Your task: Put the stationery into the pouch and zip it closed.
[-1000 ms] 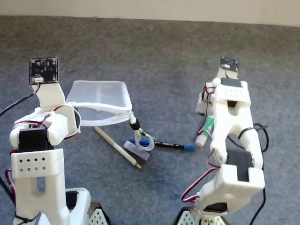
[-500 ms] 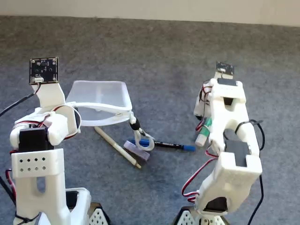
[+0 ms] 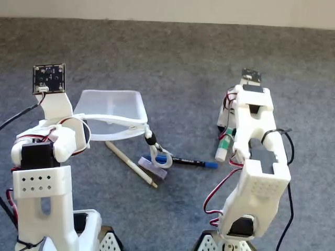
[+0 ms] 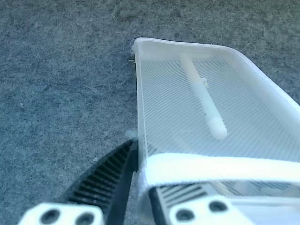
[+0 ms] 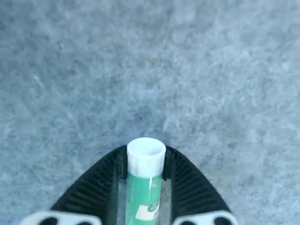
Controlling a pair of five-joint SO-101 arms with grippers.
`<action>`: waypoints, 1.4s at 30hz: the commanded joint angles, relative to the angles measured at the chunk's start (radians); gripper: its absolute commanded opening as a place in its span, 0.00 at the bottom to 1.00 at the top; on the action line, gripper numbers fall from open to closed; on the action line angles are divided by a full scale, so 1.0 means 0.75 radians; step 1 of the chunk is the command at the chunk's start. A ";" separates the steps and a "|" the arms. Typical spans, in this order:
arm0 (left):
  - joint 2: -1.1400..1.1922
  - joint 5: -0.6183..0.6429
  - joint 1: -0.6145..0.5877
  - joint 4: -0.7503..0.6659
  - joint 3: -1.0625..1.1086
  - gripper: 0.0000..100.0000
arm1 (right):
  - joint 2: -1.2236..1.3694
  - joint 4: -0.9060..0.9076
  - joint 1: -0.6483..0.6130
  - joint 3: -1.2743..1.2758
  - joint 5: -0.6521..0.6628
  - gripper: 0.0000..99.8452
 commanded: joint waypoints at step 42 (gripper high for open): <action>-0.034 -0.012 -0.003 -0.006 -0.032 0.01 | -0.801 0.809 -0.322 -0.277 0.000 0.01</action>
